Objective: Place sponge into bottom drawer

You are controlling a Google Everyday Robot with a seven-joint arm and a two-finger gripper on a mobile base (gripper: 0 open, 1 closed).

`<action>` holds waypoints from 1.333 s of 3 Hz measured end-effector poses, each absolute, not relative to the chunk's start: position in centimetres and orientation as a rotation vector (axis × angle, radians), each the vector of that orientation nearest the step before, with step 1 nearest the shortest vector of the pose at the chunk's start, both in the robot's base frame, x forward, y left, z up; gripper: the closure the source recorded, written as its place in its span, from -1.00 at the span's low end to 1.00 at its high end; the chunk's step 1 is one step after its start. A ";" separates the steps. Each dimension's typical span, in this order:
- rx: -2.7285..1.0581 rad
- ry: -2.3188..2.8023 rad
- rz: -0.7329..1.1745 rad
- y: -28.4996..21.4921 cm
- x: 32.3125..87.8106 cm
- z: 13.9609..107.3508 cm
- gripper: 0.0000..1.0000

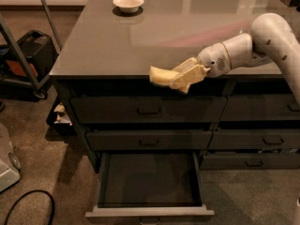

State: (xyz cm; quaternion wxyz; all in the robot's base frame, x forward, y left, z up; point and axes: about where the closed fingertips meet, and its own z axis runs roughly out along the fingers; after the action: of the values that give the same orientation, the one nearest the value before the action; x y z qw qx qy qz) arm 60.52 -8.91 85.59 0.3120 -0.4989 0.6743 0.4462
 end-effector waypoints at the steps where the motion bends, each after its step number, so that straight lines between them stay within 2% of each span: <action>1: -1.316 1.779 1.177 -8.9 60.5 85.6 1.00; 2: -1.300 1.764 1.168 -8.7 60.7 85.5 1.00; 3: -1.288 1.716 1.046 -9.3 59.2 86.7 1.00; 4: -1.225 1.750 0.929 -10.6 57.0 83.5 1.00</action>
Offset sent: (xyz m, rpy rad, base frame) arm 0.0038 -0.0017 -0.0014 0.0312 -0.0383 -0.0397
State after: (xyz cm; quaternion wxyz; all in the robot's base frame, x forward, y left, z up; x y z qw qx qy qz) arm 57.04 -10.59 83.55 0.3947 -0.4832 0.6903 0.3664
